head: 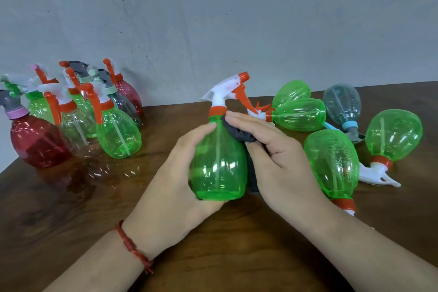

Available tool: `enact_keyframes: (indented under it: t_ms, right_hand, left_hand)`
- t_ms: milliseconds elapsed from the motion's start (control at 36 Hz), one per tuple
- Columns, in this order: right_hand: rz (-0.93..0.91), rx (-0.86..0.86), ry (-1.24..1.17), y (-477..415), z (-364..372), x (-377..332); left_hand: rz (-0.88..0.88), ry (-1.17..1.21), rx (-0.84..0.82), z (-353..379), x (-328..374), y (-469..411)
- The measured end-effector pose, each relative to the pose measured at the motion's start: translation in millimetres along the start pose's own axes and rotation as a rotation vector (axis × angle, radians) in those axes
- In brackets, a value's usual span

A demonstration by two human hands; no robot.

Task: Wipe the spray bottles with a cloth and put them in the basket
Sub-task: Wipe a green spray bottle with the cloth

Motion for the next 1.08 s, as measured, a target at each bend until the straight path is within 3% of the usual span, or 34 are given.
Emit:
enact_keyframes:
  t_ms: [139, 306, 444, 667, 833, 972, 1083]
  right_hand:
    - [-0.077, -0.057, 0.092, 4, 7, -3]
    - [-0.173, -0.191, 0.180, 10, 16, -10]
    - [-0.229, -0.298, 0.212, 16, 26, -17]
    - [-0.202, -0.158, 0.203, 9, 14, -11]
    - [0.056, -0.038, 0.016, -2, 1, 5]
    - [0.188, -0.002, -0.116, -4, -2, 9]
    - [0.161, 0.009, -0.137, -4, -1, 7]
  left_hand:
    - [0.083, -0.164, 0.055, -3, 0, -1]
    - [-0.190, 0.034, 0.231, -18, -17, 1]
    - [-0.314, 0.157, 0.313, -31, -30, -1]
    - [-0.174, 0.042, 0.152, -16, -17, 0]
    - [-0.013, -0.128, 0.025, 1, 2, 1]
    - [-0.126, 0.044, 0.029, 0, -8, 2]
    - [-0.188, 0.198, -0.007, 3, -9, 2]
Point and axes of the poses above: each hand's wrist, its own y-axis away from the middle knuckle, its own z-axis out of the palm, x = y × z, the point moved 5 cm from there along -y, towards the middle knuckle, and after that the axes turned 1 degree about -x, right-handed, at the moved point
